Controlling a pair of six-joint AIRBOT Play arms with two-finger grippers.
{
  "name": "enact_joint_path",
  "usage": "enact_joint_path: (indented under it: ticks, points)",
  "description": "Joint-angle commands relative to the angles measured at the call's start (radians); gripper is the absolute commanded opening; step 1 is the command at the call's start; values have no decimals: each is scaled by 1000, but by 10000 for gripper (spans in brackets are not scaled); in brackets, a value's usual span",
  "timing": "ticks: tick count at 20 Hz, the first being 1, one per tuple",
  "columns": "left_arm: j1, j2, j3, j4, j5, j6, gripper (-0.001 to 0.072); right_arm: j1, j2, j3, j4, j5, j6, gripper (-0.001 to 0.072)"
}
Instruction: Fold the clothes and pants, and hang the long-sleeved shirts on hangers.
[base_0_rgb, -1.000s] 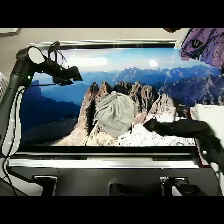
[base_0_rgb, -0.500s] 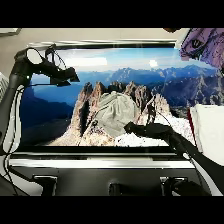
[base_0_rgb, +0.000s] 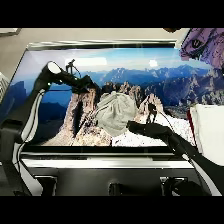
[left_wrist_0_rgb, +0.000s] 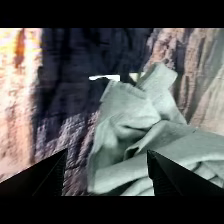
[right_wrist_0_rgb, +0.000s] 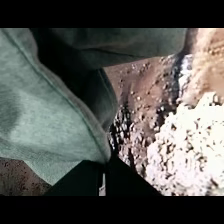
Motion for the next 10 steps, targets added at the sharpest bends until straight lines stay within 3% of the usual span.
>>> enact_joint_path:
  ticks: [1,6,7,9,10]
  points:
    - [-33,-83,0,-138,61,65,569,1,36,0,-30,-48,46,34]
    - [-76,-140,0,-138,103,74,560,1,43,0,-29,-124,56,34]
    - [-84,-145,0,-138,105,87,474,1,43,0,-30,-136,55,34]
    - [-93,-155,0,-138,105,93,232,1,45,0,-30,-140,55,34]
    - [-91,-154,1,-138,101,114,22,1,55,0,-39,-134,56,34]
